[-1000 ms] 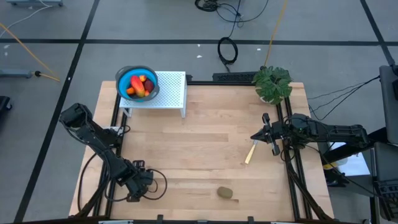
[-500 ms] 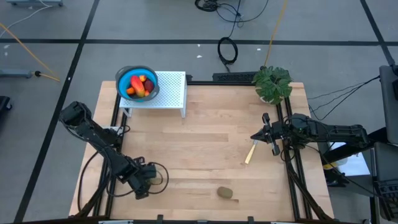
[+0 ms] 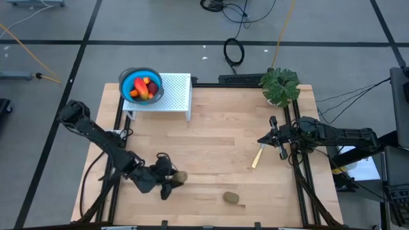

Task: Pick & Place Fruit
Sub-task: Put the left kiwi into the blue strainer bowl on the shelf

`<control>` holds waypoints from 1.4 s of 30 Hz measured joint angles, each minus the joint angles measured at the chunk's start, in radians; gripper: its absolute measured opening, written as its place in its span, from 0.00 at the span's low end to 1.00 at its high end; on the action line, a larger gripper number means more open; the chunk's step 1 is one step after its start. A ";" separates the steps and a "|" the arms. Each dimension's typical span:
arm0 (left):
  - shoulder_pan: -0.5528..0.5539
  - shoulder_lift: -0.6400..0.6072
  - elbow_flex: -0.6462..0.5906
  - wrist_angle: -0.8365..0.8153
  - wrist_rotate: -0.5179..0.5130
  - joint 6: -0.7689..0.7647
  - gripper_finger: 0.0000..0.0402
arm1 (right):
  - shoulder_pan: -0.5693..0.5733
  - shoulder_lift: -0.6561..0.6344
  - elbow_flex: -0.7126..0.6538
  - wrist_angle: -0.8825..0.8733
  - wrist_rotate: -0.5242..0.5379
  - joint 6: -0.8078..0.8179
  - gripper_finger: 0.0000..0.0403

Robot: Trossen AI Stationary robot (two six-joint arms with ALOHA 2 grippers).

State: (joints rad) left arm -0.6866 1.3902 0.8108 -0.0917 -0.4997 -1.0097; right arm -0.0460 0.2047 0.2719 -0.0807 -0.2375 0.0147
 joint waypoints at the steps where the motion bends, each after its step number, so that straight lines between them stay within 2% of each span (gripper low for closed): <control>1: 0.004 0.000 0.000 0.047 -0.023 0.019 0.58 | 0.000 0.000 0.000 0.000 0.000 0.000 0.00; 5: 0.023 0.000 0.000 0.248 -0.089 0.111 0.56 | 0.000 0.000 0.000 0.000 0.000 0.000 0.00; 11: 0.048 0.000 0.000 0.531 -0.156 0.264 0.59 | 0.000 0.000 0.000 0.000 0.000 0.000 0.00; 19: 0.086 0.000 0.000 0.836 -0.164 0.487 0.56 | 0.000 0.000 0.000 0.000 0.000 0.000 0.00; 26: 0.111 0.000 0.000 0.971 -0.134 0.597 0.60 | 0.000 0.000 0.000 0.000 0.000 0.000 0.00; 34: 0.133 0.000 0.000 0.980 -0.129 0.542 0.57 | 0.000 0.000 0.000 -0.001 0.000 0.000 0.00; 42: 0.186 0.000 0.000 0.976 -0.226 0.111 0.60 | 0.000 0.000 0.000 -0.001 0.000 0.000 0.00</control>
State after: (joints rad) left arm -0.5007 1.3907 0.8108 0.8841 -0.7261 -0.8982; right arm -0.0463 0.2050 0.2722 -0.0814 -0.2375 0.0147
